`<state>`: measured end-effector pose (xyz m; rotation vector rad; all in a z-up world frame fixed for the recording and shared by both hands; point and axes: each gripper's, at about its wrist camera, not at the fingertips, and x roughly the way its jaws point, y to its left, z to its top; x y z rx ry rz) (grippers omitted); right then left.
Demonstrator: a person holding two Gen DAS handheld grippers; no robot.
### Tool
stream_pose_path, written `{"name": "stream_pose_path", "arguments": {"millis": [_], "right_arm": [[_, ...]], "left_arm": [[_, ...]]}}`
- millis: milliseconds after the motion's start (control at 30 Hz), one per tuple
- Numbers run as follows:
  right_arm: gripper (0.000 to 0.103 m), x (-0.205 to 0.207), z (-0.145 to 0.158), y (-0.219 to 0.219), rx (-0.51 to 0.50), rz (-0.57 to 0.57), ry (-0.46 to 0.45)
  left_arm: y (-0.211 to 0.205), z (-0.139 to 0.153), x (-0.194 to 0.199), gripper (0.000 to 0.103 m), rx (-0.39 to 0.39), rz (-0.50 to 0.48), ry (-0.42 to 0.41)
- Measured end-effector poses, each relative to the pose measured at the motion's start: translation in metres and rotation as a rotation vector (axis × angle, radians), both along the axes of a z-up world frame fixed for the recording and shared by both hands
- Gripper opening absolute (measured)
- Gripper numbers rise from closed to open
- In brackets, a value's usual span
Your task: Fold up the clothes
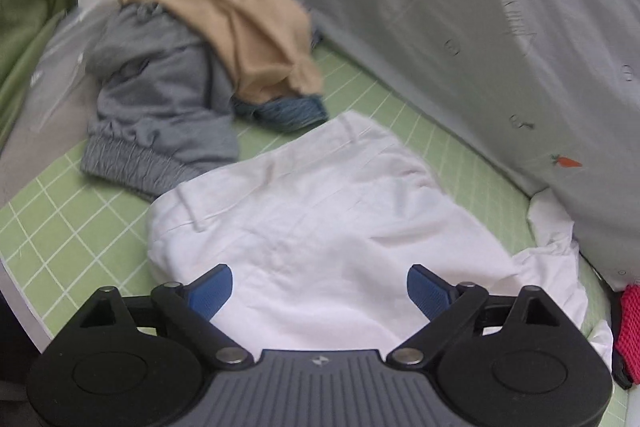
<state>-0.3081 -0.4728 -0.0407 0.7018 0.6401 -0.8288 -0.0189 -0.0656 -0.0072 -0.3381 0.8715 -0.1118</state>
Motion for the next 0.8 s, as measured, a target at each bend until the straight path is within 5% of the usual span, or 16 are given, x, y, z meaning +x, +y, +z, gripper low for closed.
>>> {"name": "stream_pose_path", "arguments": {"millis": [200, 367, 633, 767, 800], "right_arm": [[0.103, -0.015, -0.027, -0.088, 0.035, 0.064, 0.018], [0.103, -0.014, -0.055, -0.177, 0.025, 0.094, 0.058], [0.099, 0.011, -0.083, -0.297, 0.013, -0.024, 0.049], [0.077, 0.021, -0.083, -0.319, -0.004, -0.028, 0.042], [0.049, 0.023, -0.082, -0.322, 0.005, -0.004, 0.016]], "left_arm": [[-0.078, 0.02, -0.052, 0.099, 0.016, 0.024, -0.081], [-0.147, 0.017, -0.087, 0.099, 0.051, 0.005, -0.07], [-0.213, 0.022, -0.118, 0.099, 0.127, -0.09, -0.032], [-0.243, 0.025, -0.131, 0.099, 0.161, -0.138, -0.018], [-0.245, 0.026, -0.129, 0.099, 0.156, -0.137, -0.02]]}}
